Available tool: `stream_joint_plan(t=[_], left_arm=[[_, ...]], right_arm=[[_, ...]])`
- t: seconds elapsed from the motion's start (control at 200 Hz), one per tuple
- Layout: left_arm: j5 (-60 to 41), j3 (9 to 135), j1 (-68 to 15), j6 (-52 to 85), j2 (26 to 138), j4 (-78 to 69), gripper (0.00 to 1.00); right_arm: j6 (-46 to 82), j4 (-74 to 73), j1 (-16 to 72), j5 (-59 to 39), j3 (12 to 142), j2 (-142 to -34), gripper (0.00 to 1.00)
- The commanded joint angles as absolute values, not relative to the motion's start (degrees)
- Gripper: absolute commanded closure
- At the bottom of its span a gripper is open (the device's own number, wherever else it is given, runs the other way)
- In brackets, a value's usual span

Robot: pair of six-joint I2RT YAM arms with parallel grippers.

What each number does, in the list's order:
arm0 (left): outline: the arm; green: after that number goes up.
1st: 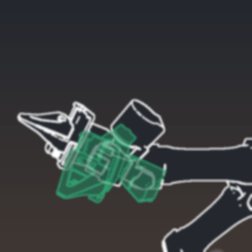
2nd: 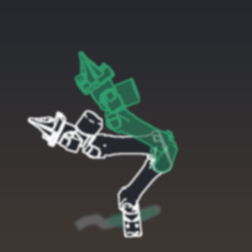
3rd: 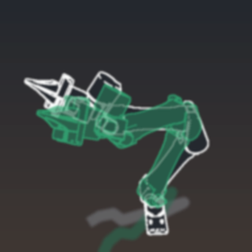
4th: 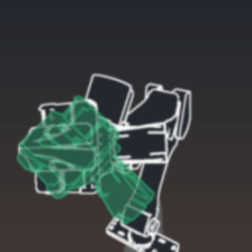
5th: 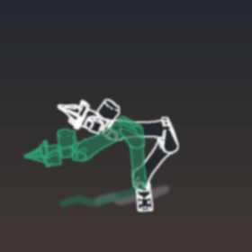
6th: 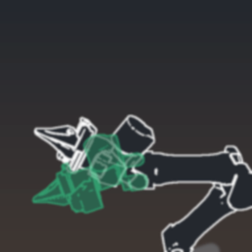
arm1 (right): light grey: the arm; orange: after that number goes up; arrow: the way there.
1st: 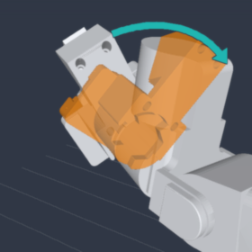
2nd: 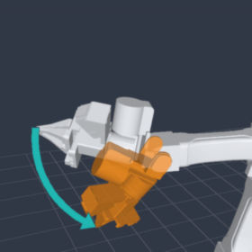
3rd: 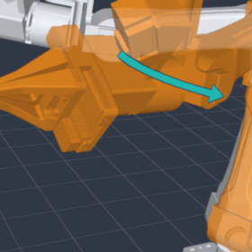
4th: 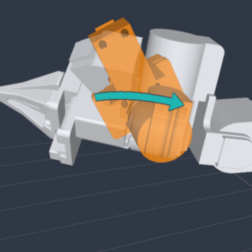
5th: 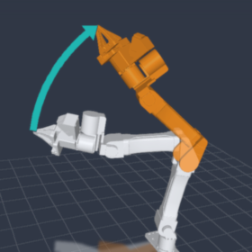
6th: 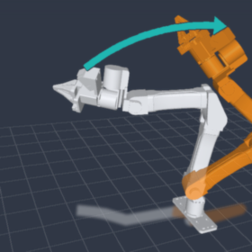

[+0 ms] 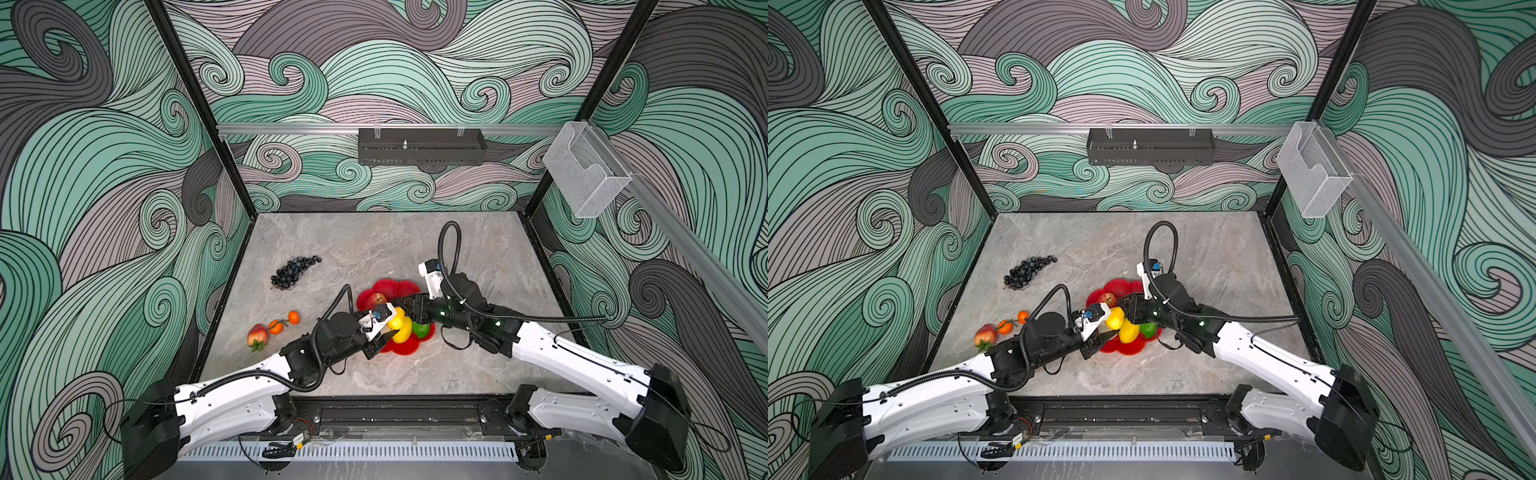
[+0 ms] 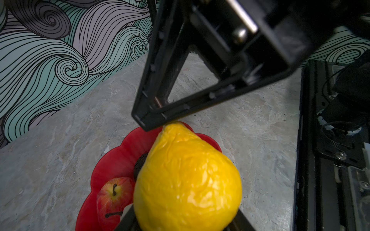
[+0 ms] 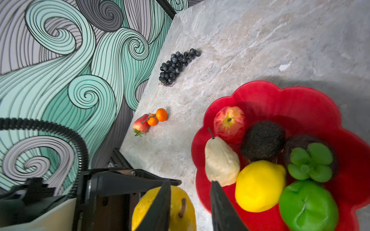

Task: Place and organize the fake fruits in the fruit bowl
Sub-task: 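Close the right gripper on the yellow pear held by the left gripper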

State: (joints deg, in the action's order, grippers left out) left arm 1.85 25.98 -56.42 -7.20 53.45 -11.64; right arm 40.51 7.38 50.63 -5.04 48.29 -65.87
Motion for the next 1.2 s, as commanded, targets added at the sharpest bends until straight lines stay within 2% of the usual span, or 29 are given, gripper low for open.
stream_joint_plan(t=[0.0, 0.17, 0.325, 0.385, 0.49, 0.56, 0.635, 0.941, 1.196], left_arm=[[0.6, 26.7, -57.0, -8.3, 53.8, -13.4, 0.5], [0.9, 26.9, -57.1, -8.6, 54.9, -13.5, 0.48], [1.3, 27.4, -57.2, -8.6, 55.7, -12.8, 0.42], [2.2, 28.0, -57.2, -8.2, 55.6, -11.6, 0.33], [5.0, 29.7, -57.2, -5.8, 54.7, -6.5, 0.09], [6.2, 29.6, -57.2, -5.1, 53.0, -5.2, 0.02], [8.4, 27.8, -57.1, -4.3, 49.6, -6.4, 0.01], [34.6, 22.0, -56.3, -0.6, 36.3, -8.9, 0.01], [37.5, 21.7, -56.2, 0.1, 34.5, -8.1, 0.01]], right_arm=[[38.5, 8.3, 51.0, -4.3, 50.5, -66.2, 0.79], [38.0, 9.4, 51.0, -3.9, 51.2, -66.5, 0.96], [37.2, 9.7, 51.0, -3.5, 51.3, -66.5, 1.0], [36.3, 10.2, 51.2, -2.8, 51.6, -66.5, 1.0], [33.7, 11.9, 51.3, -0.3, 51.8, -66.4, 1.0], [31.4, 13.2, 51.6, 2.5, 52.1, -66.5, 1.0], [29.2, 14.5, 52.0, 5.3, 52.2, -66.8, 1.0], [25.3, 18.1, 57.7, 15.0, 52.0, -69.9, 1.0], [24.9, 17.7, 63.2, 22.0, 50.4, -73.6, 1.0]])
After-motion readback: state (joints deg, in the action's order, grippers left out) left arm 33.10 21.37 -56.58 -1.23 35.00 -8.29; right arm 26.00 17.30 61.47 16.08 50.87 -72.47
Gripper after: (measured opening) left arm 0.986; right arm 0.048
